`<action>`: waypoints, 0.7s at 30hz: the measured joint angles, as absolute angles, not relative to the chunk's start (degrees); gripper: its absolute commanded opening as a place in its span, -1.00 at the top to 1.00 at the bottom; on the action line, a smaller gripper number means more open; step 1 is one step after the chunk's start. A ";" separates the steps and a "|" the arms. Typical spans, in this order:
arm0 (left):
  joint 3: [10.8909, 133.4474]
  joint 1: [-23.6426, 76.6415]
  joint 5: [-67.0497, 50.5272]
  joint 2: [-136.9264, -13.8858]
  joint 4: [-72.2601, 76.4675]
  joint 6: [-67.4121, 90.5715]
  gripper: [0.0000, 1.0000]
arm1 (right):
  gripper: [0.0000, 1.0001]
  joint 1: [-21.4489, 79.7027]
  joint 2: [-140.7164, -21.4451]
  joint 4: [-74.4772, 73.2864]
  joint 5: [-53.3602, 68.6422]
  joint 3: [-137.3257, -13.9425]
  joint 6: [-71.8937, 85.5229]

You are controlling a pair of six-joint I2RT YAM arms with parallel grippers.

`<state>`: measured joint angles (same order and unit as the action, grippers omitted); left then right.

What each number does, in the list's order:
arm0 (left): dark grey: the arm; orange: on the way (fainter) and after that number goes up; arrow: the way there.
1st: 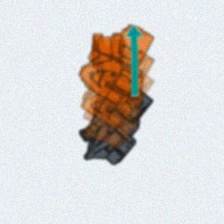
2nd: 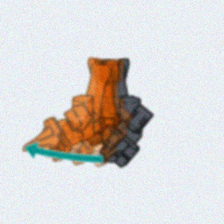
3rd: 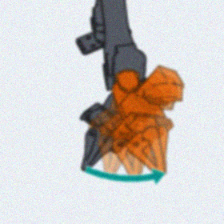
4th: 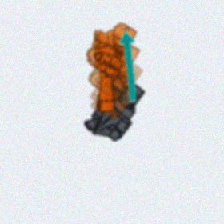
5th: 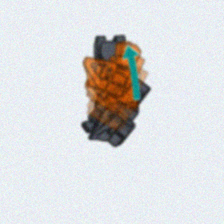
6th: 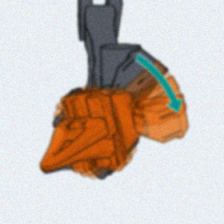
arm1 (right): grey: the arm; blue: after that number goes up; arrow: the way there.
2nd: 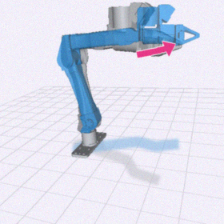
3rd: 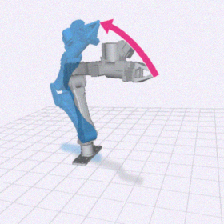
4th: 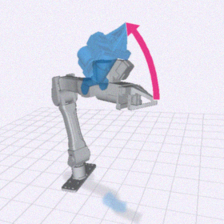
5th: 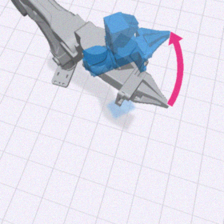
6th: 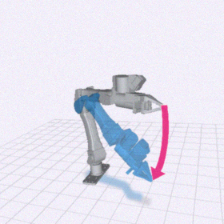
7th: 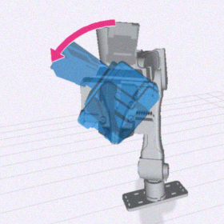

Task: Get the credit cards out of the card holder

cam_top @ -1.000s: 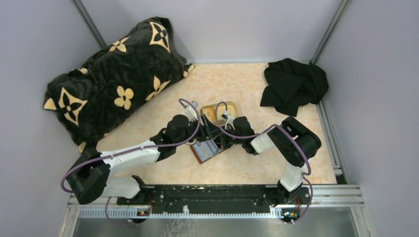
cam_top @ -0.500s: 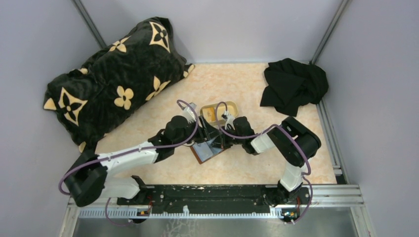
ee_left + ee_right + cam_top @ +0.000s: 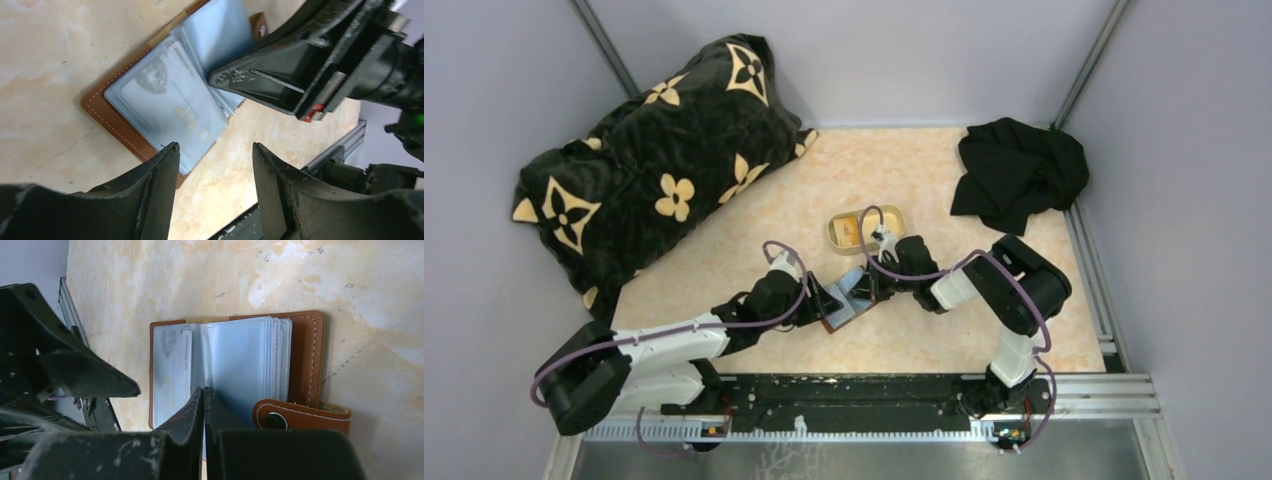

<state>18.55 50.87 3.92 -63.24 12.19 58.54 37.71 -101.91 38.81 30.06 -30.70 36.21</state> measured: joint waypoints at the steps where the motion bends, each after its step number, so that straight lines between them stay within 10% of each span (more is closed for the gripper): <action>1: 18.79 50.92 4.23 -64.84 12.69 58.54 -0.24 | 1.00 37.74 -101.91 38.87 30.06 -30.65 36.32; 21: 14.26 50.48 10.79 -64.42 19.33 58.92 -0.25 | 1.00 45.41 -94.98 32.03 25.30 -27.07 39.13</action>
<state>14.26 50.48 10.79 -64.42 19.33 58.92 45.41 -94.98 32.03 25.30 -27.07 39.13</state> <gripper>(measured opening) 0.627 0.004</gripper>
